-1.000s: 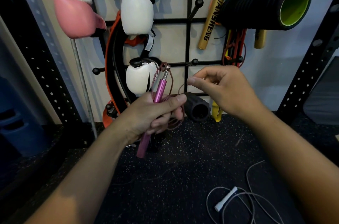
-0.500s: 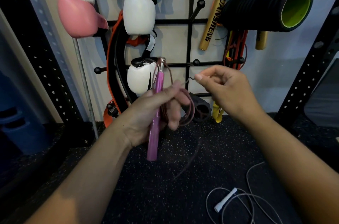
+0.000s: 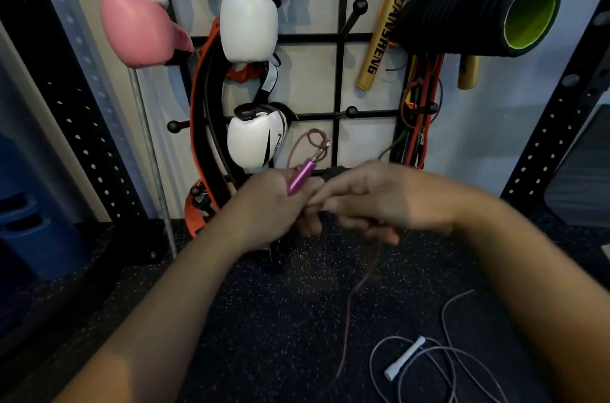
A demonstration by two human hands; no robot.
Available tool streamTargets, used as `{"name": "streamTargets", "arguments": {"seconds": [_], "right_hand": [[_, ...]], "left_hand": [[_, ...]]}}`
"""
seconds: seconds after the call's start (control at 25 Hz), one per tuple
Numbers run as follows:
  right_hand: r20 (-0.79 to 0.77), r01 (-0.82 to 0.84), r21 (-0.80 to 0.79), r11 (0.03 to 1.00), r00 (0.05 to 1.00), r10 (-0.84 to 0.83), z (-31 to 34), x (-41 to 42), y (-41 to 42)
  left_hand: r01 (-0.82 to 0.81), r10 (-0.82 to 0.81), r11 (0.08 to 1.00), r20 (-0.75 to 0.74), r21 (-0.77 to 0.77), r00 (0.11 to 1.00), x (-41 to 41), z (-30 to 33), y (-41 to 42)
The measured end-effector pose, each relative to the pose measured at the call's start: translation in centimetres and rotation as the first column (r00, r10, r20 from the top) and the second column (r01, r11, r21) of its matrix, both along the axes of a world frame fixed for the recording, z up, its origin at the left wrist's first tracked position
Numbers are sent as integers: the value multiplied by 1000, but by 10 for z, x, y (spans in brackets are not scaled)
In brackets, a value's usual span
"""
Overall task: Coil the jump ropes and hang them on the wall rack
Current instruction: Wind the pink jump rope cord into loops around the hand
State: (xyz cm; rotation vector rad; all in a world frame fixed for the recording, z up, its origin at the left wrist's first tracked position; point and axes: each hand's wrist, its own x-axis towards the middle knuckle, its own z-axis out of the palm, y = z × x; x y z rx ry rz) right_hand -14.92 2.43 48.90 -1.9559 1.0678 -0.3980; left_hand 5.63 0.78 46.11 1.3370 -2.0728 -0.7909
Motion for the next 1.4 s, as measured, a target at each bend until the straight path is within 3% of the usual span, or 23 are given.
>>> {"name": "streamTargets", "arguments": {"seconds": [0.08,0.16,0.28,0.32,0.48,0.6,0.72,0.88,1.0,1.08,1.12,1.2,1.24,1.28,1.32,1.36,1.4], "right_hand": [[-65,102,-174,980,991,-115,16,-11,0],[-24,233,-314,920,967,-253,21,-15,0],[106,382,-580,719,911,-399,13,-17,-5],[153,405,-600,690,905,-398,11,-19,-7],[277,401,-464,790,913,-300,13,-27,-11],[413,526,-449,723,839,-354,6,-23,-13],[407,525,-512,680,846,-345,3,-15,-15],[377,475,-474,741,870,-317,7,-14,-14],[387,472,-491,732,871,-302,6,-11,-13],[482,533,-470,704,823,-301,3,-6,-12],[541,586,-407,701,773,-332,-1,-3,-12],[583,645,-199,738,683,-440,-13,2,-12],[546,607,-92,789,693,-470,-21,4,-13],[480,533,-21,846,747,-460,-29,6,-13],[383,446,-6,895,828,-410,-35,7,-12],[274,352,-29,936,903,-331,-40,10,-10],[169,252,-62,966,956,-239,-41,15,-6]], "left_hand": [[112,-104,991,-99,79,990,-4,0,3],[201,-180,972,-170,121,969,-3,6,4],[267,-209,948,-296,174,932,-3,15,8],[277,-196,944,-367,181,909,-3,17,9],[279,-162,949,-529,148,833,-3,17,10],[230,-145,969,-542,92,828,-4,13,9],[188,-109,978,-550,89,828,-3,14,8],[215,-127,971,-534,106,836,-4,11,9],[300,-164,941,-566,157,808,0,10,9],[490,-240,841,-655,228,717,7,13,10],[616,-282,750,-726,242,628,9,15,13],[798,-284,578,-875,169,391,11,23,19],[835,-220,544,-947,82,236,10,29,21],[840,-119,541,-992,-24,48,9,35,19],[779,-39,618,-994,-107,-106,8,39,16],[658,-20,741,-985,-131,-174,8,42,11],[490,-49,865,-990,-109,-134,8,43,6]]}}
